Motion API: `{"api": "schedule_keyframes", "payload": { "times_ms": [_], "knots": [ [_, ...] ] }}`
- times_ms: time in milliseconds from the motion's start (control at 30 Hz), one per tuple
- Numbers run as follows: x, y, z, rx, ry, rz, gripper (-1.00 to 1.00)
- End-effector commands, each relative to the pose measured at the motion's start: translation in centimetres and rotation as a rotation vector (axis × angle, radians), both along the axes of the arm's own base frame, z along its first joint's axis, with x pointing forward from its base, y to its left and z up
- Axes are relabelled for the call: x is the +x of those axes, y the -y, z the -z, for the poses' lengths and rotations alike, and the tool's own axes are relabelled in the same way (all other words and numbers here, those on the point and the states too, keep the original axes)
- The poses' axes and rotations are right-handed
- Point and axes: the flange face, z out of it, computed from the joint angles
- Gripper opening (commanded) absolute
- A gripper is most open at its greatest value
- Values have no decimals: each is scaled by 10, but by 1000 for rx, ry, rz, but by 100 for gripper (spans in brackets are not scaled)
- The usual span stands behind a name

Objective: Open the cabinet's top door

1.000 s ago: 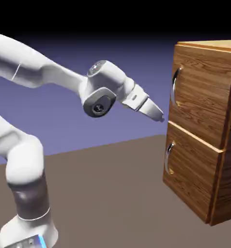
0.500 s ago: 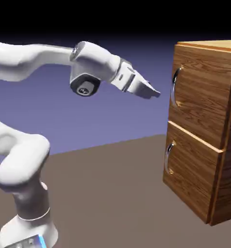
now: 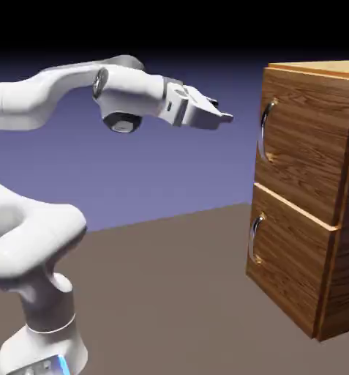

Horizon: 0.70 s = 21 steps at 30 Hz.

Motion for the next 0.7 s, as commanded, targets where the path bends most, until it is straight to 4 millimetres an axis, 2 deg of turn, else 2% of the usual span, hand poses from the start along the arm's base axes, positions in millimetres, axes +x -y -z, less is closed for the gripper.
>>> {"api": "schedule_keyframes", "payload": {
  "times_ms": [0,167,367,667],
  "knots": [
    [3,-4,2,-6,13,-2,100],
    [19,-20,16,-40,73,-16,100],
    [48,-33,44,-90,135,-32,100],
    [97,-30,101,-165,205,-46,100]
  ]
}}
